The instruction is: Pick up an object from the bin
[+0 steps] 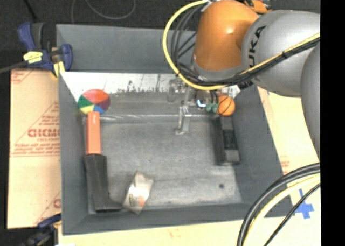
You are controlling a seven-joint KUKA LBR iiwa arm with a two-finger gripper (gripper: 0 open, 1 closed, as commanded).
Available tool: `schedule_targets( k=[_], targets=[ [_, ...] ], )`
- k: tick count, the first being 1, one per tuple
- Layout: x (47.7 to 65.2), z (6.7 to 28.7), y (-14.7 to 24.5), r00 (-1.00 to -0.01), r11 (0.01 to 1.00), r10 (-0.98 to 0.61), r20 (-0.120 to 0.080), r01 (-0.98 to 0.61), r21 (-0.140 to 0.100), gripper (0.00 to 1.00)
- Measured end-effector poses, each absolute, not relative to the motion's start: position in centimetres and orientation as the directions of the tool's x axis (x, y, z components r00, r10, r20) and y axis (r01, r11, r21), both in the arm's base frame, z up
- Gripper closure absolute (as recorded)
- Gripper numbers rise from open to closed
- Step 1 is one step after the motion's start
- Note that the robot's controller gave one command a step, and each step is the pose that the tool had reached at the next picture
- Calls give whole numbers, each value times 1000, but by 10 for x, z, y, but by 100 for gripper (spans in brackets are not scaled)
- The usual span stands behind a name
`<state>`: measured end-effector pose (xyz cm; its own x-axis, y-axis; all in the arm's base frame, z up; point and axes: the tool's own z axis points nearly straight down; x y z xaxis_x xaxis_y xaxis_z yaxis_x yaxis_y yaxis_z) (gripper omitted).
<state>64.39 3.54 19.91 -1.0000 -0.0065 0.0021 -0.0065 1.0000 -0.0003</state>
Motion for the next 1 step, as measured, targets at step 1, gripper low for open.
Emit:
schedule_targets(
  k=[1],
  targets=[
    [645, 204, 35, -1000, 1000, -6, -5, -6, 0, 0]
  ],
)
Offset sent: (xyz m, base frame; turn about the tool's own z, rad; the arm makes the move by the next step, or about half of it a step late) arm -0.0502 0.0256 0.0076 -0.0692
